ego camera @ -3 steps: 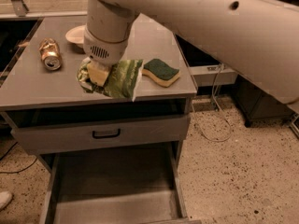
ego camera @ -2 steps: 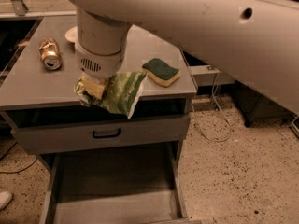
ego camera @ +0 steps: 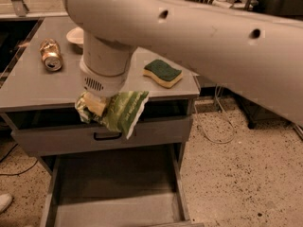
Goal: Place green jalapeno chip bag into middle drawer
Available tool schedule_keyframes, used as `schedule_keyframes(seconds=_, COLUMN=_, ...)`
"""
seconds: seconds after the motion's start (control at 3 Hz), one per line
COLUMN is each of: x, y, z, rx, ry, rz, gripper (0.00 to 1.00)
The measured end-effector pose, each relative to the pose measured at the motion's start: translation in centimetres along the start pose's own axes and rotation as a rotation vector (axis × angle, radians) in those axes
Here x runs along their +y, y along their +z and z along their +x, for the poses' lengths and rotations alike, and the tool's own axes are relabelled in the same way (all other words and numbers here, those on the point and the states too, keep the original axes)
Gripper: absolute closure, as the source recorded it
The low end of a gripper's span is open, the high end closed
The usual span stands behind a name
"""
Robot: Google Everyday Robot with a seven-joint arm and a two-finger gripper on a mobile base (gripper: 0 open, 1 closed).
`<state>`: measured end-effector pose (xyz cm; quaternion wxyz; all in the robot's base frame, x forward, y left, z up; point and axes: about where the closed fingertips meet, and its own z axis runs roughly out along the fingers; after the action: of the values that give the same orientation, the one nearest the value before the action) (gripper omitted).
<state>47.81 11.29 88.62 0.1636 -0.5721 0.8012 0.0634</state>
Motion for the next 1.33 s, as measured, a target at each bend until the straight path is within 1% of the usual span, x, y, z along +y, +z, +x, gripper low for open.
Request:
schedule_keyframes(seconds=0.33, x=4.9, y=5.6, z=1.6, rx=-0.035, ry=0.105, rz=-0.124, gripper=1.00)
schedule_keyframes(seconds=0.67, x=9.5, y=12.0, z=2.7, rx=-0.034, ry=0.173, rz=-0.243, gripper=1.00)
schedule_keyframes(seconds=1.0, x=9.6, y=12.3, z=2.7, rx=-0.041, ry=0.172, rz=-0.240, gripper=1.00)
schedule_keyframes(seconds=1.33, x=10.7, y=14.5, z=3.7, rx=-0.055, ry=0.194, rz=-0.279, gripper=1.00)
